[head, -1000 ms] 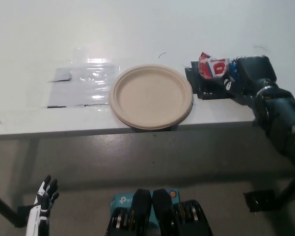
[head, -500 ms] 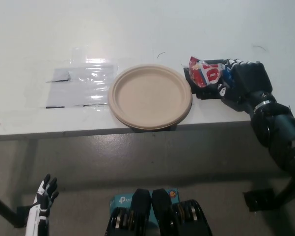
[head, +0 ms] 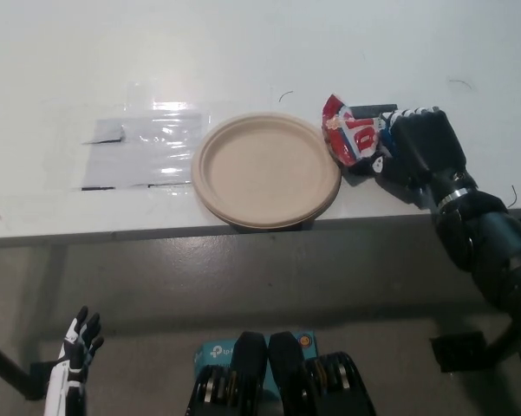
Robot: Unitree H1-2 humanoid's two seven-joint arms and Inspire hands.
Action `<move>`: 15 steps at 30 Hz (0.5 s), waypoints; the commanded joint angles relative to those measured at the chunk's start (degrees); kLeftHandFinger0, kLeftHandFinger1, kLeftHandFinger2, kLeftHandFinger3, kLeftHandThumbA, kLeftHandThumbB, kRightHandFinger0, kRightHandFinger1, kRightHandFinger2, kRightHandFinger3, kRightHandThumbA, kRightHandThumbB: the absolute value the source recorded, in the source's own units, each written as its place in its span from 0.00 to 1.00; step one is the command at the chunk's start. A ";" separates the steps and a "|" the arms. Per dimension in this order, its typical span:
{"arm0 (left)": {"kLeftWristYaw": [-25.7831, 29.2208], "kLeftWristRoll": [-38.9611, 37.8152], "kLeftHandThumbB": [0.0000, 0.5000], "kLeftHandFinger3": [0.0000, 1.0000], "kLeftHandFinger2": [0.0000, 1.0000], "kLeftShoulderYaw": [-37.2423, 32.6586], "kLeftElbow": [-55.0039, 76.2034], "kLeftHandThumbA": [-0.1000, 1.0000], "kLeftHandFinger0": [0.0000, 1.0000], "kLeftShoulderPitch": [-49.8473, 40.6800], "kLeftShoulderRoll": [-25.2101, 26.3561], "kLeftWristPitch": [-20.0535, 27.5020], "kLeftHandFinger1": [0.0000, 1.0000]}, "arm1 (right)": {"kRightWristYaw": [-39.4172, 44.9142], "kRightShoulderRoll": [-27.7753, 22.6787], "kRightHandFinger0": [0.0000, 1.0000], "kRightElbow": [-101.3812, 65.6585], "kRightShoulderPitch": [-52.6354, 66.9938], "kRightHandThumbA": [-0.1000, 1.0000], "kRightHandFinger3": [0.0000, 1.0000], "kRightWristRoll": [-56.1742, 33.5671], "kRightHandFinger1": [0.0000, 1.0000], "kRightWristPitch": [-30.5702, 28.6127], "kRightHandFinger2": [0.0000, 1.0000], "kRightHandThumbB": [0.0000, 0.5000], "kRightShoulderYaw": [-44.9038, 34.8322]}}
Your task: The robot picks up a small bag of sunflower seeds on the right hand side and take it to the empty plate on the left hand side then pours some sunflower seeds on to the plate.
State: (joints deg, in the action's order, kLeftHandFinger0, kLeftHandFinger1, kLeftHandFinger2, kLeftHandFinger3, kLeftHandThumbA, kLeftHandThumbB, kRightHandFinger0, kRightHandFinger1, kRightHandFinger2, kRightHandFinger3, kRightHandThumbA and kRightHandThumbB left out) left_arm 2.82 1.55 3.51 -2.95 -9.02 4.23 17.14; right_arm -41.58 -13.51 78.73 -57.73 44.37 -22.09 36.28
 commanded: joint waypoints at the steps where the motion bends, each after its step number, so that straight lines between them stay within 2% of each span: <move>1: -0.46 -0.33 0.26 1.00 1.00 0.22 1.04 1.00 1.00 0.30 0.53 1.64 1.00 | -4.30 1.05 0.00 -1.85 -3.43 0.00 0.36 0.80 0.00 -3.92 0.47 0.23 0.78; 4: -0.40 -0.39 0.24 1.00 1.00 0.23 1.10 1.00 1.00 0.31 0.41 1.49 1.00 | -4.54 1.77 0.00 -1.85 -4.12 0.00 0.48 1.85 0.08 -2.86 0.62 0.32 2.03; 5: -0.40 -0.36 0.24 1.00 1.00 0.23 1.07 1.00 1.00 0.37 0.44 1.49 1.00 | -4.54 1.96 0.00 -1.84 -4.29 0.00 0.49 1.80 0.09 -2.71 0.63 0.31 2.13; 6: -0.39 -0.31 0.24 1.00 1.00 0.22 1.12 1.00 1.00 0.44 0.44 1.42 1.00 | -4.71 2.09 0.00 -1.84 -4.41 0.00 0.49 1.78 0.10 -2.66 0.63 0.31 2.21; 8: -0.40 -0.45 0.26 1.00 1.00 0.28 1.12 1.00 1.00 0.50 0.47 1.45 1.00 | -4.37 2.52 0.00 -1.90 -4.61 0.00 0.50 1.44 0.09 -2.75 0.63 0.22 2.13; 11: -0.49 -0.33 0.26 1.00 1.00 0.20 1.47 1.00 1.00 0.43 0.56 1.30 1.00 | -5.60 2.92 0.00 -1.72 -4.92 0.00 0.50 2.34 0.10 -2.29 0.62 0.21 3.21; 12: -0.65 -0.59 0.25 1.00 1.00 0.18 1.52 1.00 1.00 0.41 0.60 1.34 1.00 | -6.72 2.97 0.00 -1.84 -5.07 0.00 0.48 3.25 0.08 -2.09 0.59 0.25 4.11; 15: -0.60 -0.66 0.27 1.00 1.00 0.23 1.40 1.00 1.00 0.68 0.59 1.17 1.00 | -7.28 3.16 0.00 -1.95 -5.59 0.00 0.47 2.65 0.05 -3.81 0.57 0.19 3.93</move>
State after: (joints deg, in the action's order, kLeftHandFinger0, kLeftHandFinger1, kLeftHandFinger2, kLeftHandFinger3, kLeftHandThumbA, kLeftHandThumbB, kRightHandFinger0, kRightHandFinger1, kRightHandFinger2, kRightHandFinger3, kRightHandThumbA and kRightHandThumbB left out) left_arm 2.81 1.43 3.50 -2.94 -8.87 4.25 17.13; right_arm -44.63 -11.44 78.71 -58.25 46.15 -22.18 39.73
